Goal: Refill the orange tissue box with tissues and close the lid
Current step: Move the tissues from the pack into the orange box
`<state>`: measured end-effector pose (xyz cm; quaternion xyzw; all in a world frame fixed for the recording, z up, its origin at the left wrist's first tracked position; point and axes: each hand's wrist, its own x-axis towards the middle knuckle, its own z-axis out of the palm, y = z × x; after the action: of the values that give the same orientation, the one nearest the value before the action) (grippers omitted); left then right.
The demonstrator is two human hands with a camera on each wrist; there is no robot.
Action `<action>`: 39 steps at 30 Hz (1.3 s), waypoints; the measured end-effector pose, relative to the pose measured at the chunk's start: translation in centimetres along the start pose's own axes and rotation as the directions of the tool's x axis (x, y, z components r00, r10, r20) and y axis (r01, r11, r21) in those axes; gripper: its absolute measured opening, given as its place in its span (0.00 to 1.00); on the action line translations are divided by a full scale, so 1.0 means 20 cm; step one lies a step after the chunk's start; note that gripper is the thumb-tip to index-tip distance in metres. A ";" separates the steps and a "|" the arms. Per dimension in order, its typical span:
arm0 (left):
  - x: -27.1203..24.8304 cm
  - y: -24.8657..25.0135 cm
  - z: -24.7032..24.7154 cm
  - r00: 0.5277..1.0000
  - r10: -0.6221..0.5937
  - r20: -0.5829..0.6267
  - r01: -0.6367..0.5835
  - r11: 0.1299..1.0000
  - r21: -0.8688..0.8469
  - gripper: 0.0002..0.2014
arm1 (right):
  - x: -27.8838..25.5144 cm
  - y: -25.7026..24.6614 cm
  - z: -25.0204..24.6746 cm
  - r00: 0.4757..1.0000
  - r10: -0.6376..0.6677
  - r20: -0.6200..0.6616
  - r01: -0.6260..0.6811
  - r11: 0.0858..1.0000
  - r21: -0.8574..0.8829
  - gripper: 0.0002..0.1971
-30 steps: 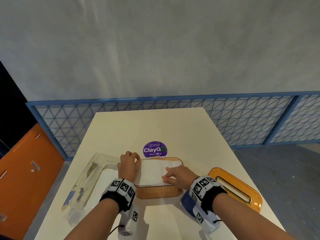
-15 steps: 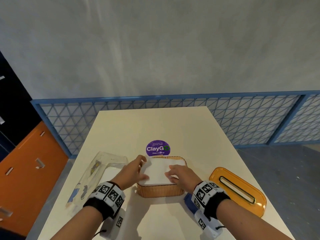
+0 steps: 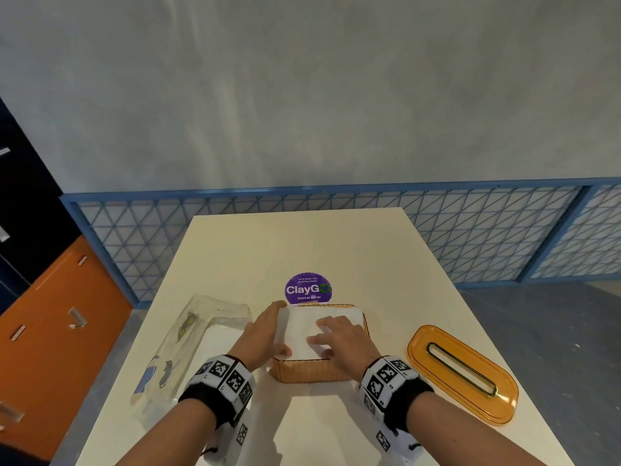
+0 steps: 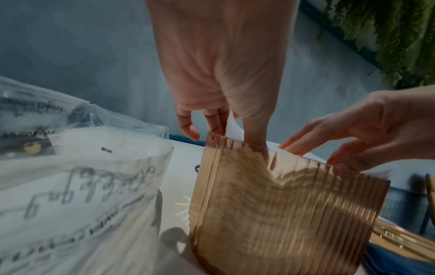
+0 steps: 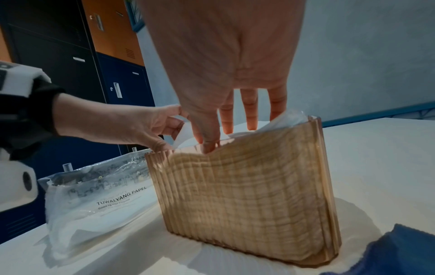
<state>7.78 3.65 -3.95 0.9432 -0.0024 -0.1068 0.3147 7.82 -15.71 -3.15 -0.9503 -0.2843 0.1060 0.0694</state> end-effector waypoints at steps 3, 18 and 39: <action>-0.01 0.00 0.01 0.992 -0.013 -0.129 -0.016 0.977 -0.214 0.32 | 0.00 0.00 0.00 1.000 0.005 0.012 -0.005 1.000 0.002 0.21; 0.02 -0.02 0.04 0.875 0.084 -0.476 -0.115 0.993 -0.036 0.03 | 0.00 -0.01 -0.01 0.999 0.013 0.035 -0.013 1.000 -0.002 0.21; 0.10 -0.02 0.05 0.876 -0.001 -0.482 -0.024 0.999 -0.045 0.04 | 0.02 0.02 0.01 0.999 -0.008 0.044 0.009 1.000 -0.017 0.20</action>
<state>9.43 3.14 -5.37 0.9321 0.0730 0.1330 0.3290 8.19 -15.78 -3.44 -0.9471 -0.2905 0.1243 0.0555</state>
